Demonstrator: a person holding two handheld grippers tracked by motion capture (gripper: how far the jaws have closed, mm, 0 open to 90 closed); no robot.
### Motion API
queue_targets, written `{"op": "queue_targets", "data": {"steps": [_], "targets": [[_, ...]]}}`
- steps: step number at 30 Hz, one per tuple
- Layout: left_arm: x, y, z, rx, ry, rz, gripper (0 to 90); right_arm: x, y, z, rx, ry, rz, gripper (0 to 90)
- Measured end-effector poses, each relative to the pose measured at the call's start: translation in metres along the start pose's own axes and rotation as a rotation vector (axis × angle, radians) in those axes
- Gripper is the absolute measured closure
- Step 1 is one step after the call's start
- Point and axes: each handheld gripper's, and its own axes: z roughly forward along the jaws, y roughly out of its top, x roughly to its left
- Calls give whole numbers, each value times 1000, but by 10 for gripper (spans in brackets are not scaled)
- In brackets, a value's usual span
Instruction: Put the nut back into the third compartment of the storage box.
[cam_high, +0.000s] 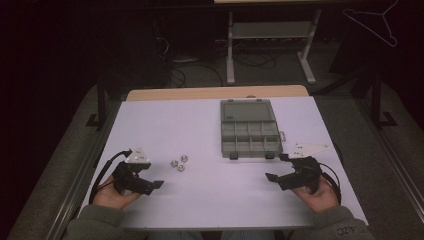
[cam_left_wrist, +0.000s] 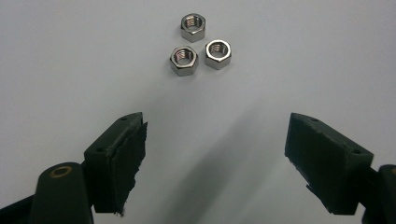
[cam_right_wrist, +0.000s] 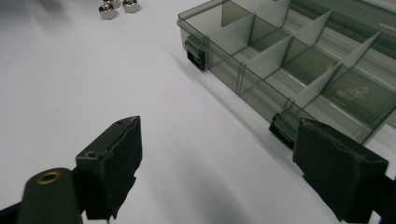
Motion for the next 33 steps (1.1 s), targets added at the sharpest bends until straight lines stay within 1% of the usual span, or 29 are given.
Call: {"op": "queue_targets", "data": {"steps": [1, 2, 5, 7, 8, 10, 13, 14, 16, 18, 20, 23, 25, 27, 29, 33], "targets": [[-1, 0, 1, -10, -3, -14, 198, 0, 2, 1, 1, 7, -5, 148], [-1, 0, 0, 2, -2, -5, 198, 1, 4, 1, 3, 13, -9, 150], [-1, 1, 1, 3, -7, -6, 197, 3, 13, 3, 14, 30, -29, 149], [-1, 1, 2, 9, -7, 2, 198, 4, 22, 5, 26, 40, -37, 149], [-1, 2, 2, 18, -11, 4, 198, 5, 26, 7, 32, 48, -39, 149], [0, 2, 3, 16, -14, 7, 197, 7, 36, 12, 49, 60, -56, 149], [1, 0, 3, 11, -16, 2, 197, 12, 52, 19, 58, 79, -85, 152], [1, 0, 3, 13, -16, 0, 197, 14, 58, 23, 73, 87, -88, 152], [1, -1, 3, 9, -17, -3, 197, 17, 71, 30, 89, 109, -111, 159], [1, -1, 2, 5, -16, -1, 197, 22, 85, 39, 101, 128, -130, 160], [3, -1, 2, 3, -11, 20, 197, 26, 98, 50, 106, 151, -156, 161], [2, 0, 2, 5, -12, 10, 197, 34, 118, 69, 122, 181, -195, 166], [3, 0, 3, 11, -15, 22, 197, 40, 130, 82, 137, 203, -208, 174], [2, 0, 3, 13, -17, 23, 196, 45, 141, 96, 147, 219, -229, 182], [2, 0, 4, 11, -16, 25, 196, 50, 150, 108, 160, 231, -266, 194], [3, -1, 3, 5, -19, 26, 196, 59, 166, 130, 170, 248, -294, 199]]}}
